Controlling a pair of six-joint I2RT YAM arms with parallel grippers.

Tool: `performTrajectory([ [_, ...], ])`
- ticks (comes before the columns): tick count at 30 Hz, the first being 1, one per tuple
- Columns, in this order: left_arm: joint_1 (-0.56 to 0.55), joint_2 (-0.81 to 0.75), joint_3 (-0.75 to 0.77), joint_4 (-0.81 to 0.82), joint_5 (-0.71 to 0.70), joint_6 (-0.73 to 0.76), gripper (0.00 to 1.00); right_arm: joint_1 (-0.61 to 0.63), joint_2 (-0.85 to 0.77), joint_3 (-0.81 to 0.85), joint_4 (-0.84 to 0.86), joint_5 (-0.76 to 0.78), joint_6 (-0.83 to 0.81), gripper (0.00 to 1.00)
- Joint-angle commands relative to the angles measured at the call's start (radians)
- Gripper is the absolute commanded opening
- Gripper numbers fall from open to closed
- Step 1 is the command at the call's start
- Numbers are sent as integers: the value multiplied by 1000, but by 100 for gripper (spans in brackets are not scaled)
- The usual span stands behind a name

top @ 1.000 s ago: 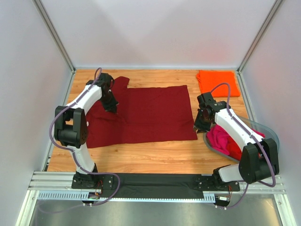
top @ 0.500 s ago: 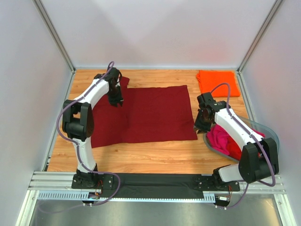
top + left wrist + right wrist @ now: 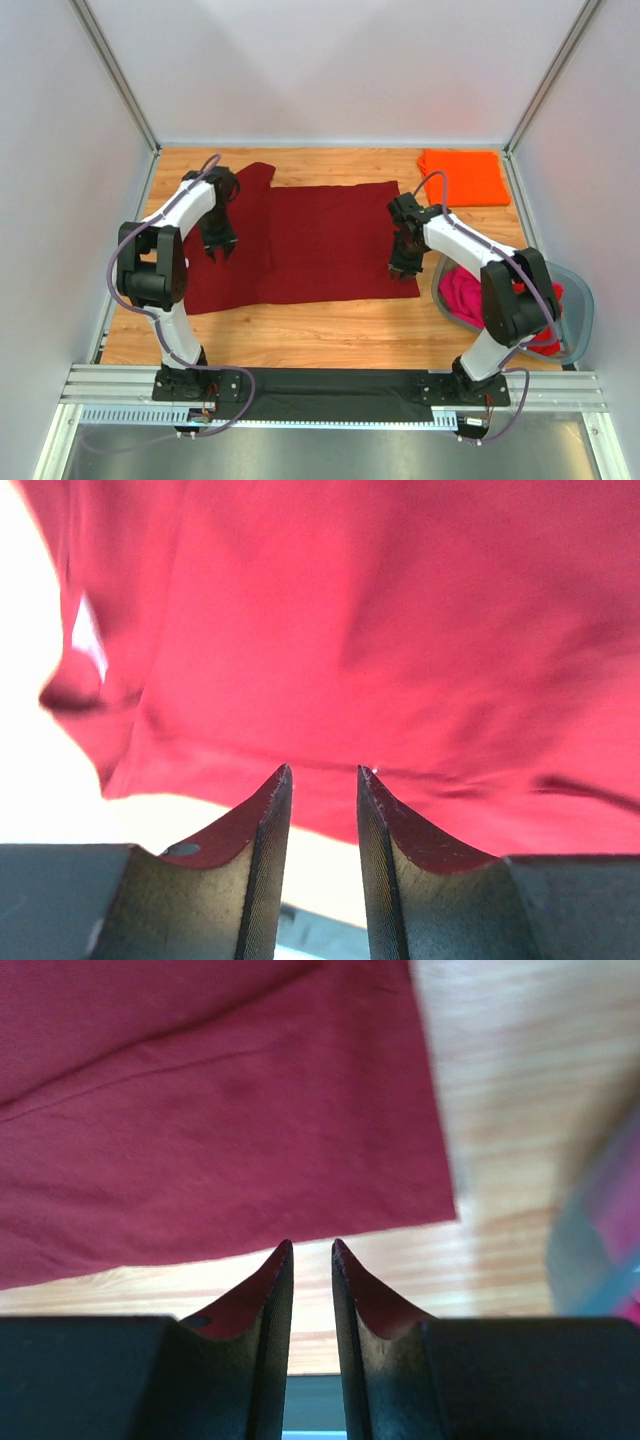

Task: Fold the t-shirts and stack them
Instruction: Fold the tshirt

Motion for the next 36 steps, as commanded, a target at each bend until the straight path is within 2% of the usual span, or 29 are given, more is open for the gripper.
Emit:
performTrajectory([
  [1, 104, -37, -100, -21, 23, -64, 38, 24, 39, 12, 81, 5, 15, 23],
  [6, 149, 69, -88, -10, -9, -58, 37, 27, 48, -83, 118, 74, 27, 21],
  [10, 150, 159, 34, -28, -49, -29, 37, 44, -13, -191, 135, 100, 53, 21],
  [14, 150, 264, 147, -59, -131, 11, 37, 101, -56, -231, 125, 132, 101, 22],
  [19, 150, 307, 232, 20, -116, 124, 38, 170, -61, -237, 97, 161, 156, 22],
  [23, 149, 334, 305, 47, -14, 199, 39, 190, -46, -214, 53, 203, 161, 22],
  [27, 149, 255, 335, 15, -23, 212, 42, 188, -47, -160, 14, 197, 133, 22],
  [30, 152, 175, 335, -2, -26, 223, 45, 191, -58, -96, 0, 151, 101, 22],
  [33, 152, 140, 319, 31, 103, 240, 45, 191, -52, -25, 51, 19, 41, 26],
  [34, 152, 149, 322, 19, 97, 227, 46, 191, -30, 38, 75, -50, 0, 27],
  [36, 152, 170, 349, -10, 71, 194, 46, 191, 0, 117, 85, -75, -26, 30],
])
